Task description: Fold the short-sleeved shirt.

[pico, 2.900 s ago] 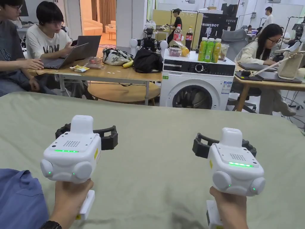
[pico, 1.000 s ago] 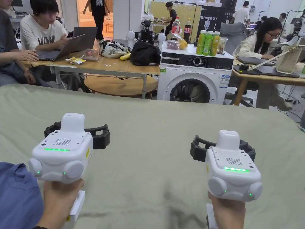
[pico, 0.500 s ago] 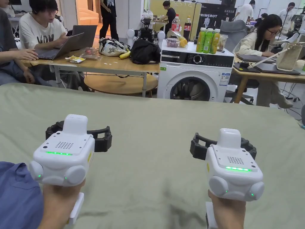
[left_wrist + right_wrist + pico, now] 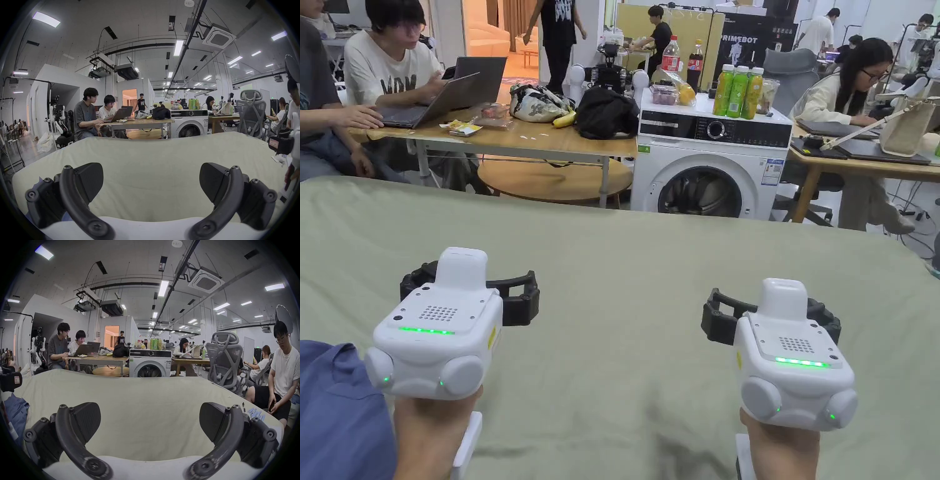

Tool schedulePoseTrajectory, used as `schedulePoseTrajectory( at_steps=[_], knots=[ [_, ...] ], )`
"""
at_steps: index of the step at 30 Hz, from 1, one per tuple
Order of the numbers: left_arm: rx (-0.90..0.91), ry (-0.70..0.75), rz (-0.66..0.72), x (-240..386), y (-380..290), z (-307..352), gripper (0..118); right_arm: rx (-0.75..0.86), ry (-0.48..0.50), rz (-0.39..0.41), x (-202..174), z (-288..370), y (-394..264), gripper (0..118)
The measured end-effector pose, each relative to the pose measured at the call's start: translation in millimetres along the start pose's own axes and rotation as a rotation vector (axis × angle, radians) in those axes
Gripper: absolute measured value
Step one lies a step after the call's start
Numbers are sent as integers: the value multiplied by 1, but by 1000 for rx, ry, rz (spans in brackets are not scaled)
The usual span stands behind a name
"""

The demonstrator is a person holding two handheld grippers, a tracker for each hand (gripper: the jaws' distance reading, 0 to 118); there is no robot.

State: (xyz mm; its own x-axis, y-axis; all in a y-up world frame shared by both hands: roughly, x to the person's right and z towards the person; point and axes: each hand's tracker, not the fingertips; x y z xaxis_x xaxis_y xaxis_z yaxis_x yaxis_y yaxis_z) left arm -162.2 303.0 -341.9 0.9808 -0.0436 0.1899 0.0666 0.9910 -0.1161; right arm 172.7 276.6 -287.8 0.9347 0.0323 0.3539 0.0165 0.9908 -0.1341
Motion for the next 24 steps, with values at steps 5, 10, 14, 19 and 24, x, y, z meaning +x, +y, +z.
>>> schedulePoseTrajectory(
  at_steps=[5, 10, 14, 19, 24],
  knots=[
    [17, -5, -6, 2, 3, 4, 116, 8, -4, 17, -2, 2, 0, 118],
    [27, 4, -1, -1, 4, 5, 102, 14, -9, -8, -2, 5, 1, 98],
    [35, 4, -12, -2, 5, 7, 14, 29, -11, -3, -5, 7, 2, 6],
    [9, 10, 18, -8, 8, 6, 0, 23, -16, -41, -5, 8, 3, 0],
    [11, 18, 29, -16, 12, 9, 0, 21, 4, -21, -9, 11, 4, 0]
  ],
)
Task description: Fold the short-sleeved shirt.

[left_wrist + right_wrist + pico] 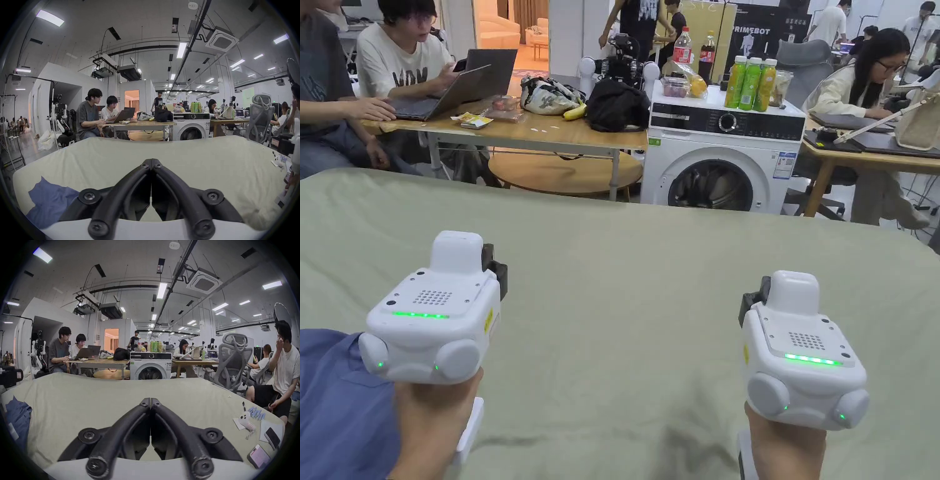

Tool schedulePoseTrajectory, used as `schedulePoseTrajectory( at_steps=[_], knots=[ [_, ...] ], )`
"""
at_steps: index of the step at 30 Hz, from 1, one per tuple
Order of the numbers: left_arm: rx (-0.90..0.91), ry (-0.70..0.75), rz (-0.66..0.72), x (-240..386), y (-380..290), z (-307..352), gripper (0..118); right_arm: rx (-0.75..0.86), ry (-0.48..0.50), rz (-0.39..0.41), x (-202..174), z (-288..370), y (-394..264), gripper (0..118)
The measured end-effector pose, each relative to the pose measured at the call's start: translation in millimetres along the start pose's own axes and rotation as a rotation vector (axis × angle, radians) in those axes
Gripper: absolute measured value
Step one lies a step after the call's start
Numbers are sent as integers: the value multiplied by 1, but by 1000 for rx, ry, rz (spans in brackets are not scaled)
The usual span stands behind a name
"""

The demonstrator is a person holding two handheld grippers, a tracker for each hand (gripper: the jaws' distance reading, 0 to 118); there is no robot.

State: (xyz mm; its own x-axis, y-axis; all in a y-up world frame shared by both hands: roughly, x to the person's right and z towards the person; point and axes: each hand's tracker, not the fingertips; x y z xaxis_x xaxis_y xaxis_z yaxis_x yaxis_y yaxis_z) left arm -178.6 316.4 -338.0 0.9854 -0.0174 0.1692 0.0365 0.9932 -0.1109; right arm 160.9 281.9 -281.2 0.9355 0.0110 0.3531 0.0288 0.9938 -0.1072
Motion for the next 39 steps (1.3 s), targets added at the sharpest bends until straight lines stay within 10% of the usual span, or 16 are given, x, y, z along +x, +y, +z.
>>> schedulePoseTrajectory(
  at_steps=[20, 22, 24, 26, 36, 39],
  knots=[
    [-539, 188, 116, -181, -1, 43, 0, -100, 329, 34, -167, 4, 2, 0],
    [-627, 189, 151, -202, -8, 45, 21, -115, 357, 43, -182, 7, -3, 0],
    [-699, 170, 193, -222, -18, 43, 78, -129, 379, 55, -193, 6, -10, 0],
    [-793, 155, 222, -238, -30, 38, 94, -139, 398, 78, -201, 7, -16, 0],
    [-1071, 95, 286, -257, -111, -3, 93, -193, 416, 118, -203, 8, -34, 0],
    [-1015, 114, 70, -230, -121, 1, 56, -204, 405, 120, -197, 7, -36, 0]
  ],
)
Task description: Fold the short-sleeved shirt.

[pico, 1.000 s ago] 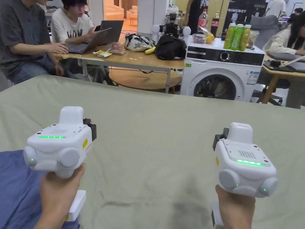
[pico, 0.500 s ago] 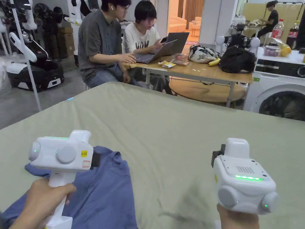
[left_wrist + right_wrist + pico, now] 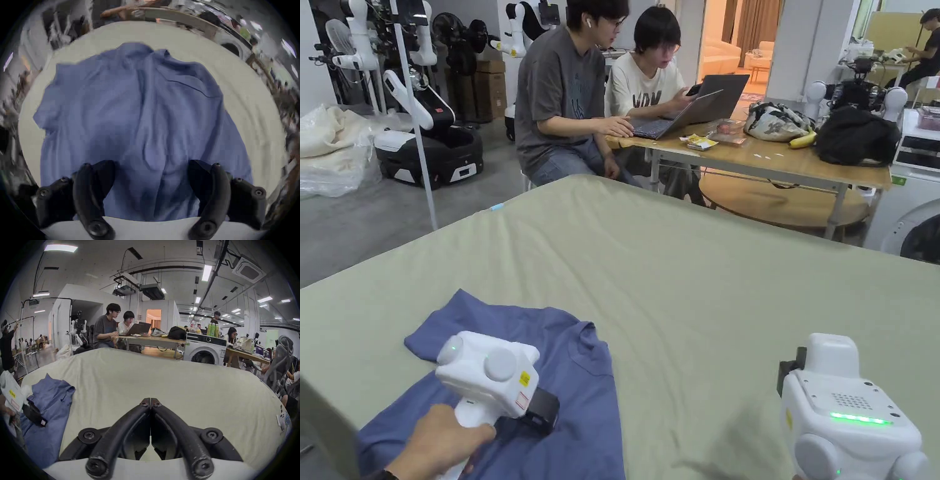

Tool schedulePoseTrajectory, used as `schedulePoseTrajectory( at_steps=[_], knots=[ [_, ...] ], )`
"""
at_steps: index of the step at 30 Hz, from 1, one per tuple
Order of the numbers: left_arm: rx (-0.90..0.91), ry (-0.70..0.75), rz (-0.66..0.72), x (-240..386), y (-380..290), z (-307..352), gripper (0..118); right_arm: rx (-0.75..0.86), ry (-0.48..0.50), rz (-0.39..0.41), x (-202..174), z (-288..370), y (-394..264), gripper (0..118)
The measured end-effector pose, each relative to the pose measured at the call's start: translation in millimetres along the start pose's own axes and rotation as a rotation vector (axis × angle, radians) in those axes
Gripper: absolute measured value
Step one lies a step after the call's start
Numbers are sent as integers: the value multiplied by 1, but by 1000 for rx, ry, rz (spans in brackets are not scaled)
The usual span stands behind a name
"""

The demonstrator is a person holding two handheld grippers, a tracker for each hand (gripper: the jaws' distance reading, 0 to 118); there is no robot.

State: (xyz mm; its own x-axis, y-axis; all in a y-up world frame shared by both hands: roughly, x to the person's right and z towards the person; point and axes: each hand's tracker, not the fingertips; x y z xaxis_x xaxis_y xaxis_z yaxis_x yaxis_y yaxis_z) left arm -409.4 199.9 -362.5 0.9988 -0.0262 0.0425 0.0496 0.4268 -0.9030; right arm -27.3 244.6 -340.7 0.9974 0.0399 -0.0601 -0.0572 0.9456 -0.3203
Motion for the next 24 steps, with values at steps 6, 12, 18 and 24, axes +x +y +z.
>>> schedulePoseTrajectory(
  at_steps=[6, 12, 18, 24],
  knots=[
    [101, 16, -57, 19, -13, 21, 0, 1, -15, -4, 13, 1, -3, 0],
    [206, -68, 42, 3, -25, 33, 0, 1, -31, -19, 24, 8, -5, 0],
    [397, -219, 109, -4, -9, 89, 0, 9, -54, -32, 40, 16, -2, 0],
    [572, -311, 72, 31, 34, 152, 0, 28, -93, -43, 65, 30, 3, 0]
  ],
)
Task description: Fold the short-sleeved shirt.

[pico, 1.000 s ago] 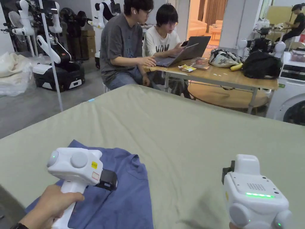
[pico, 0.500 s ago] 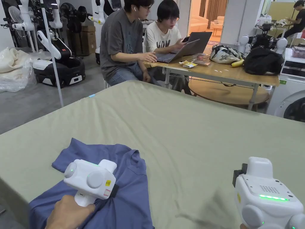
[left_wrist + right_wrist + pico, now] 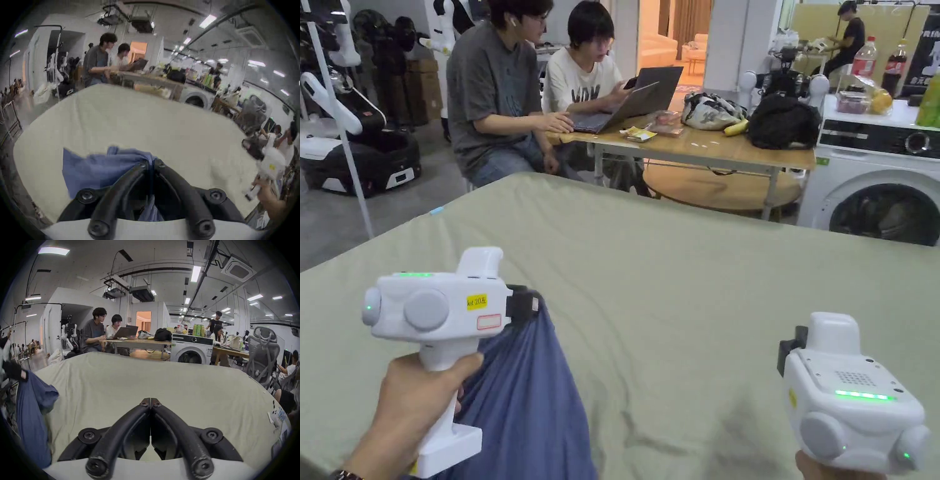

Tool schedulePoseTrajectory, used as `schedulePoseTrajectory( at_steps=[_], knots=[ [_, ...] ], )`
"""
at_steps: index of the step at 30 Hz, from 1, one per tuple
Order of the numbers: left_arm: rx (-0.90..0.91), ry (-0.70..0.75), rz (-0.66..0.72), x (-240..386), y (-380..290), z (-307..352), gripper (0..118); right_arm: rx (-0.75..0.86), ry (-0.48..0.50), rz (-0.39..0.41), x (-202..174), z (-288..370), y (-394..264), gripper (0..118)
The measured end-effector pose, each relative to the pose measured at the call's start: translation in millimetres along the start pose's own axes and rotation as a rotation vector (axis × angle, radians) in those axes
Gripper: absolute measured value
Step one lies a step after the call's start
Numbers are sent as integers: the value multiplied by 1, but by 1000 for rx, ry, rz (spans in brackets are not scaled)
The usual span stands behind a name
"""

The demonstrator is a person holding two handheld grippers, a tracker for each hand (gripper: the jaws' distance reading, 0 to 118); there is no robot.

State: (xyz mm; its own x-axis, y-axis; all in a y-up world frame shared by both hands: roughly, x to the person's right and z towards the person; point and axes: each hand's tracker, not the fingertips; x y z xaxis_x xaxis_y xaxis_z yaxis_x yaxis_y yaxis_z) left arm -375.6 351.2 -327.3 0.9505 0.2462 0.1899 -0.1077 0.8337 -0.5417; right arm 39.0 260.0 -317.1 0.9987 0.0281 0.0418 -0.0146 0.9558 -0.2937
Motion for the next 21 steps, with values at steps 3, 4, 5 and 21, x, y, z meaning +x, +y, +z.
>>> schedulePoseTrajectory(
  at_steps=[3, 4, 5, 21],
  knots=[
    [34, -62, -56, 46, 29, 1, 0, 12, -29, -13, 19, 7, 5, 0],
    [49, -92, -72, 64, 39, -2, 0, 18, -43, -20, 29, 8, 6, 0],
    [54, -116, -78, 76, 46, -5, 0, 23, -55, -26, 37, 8, 7, 0],
    [-22, -580, -320, 361, 68, -85, 0, 76, -358, -65, 180, 95, 21, 0]
  ],
)
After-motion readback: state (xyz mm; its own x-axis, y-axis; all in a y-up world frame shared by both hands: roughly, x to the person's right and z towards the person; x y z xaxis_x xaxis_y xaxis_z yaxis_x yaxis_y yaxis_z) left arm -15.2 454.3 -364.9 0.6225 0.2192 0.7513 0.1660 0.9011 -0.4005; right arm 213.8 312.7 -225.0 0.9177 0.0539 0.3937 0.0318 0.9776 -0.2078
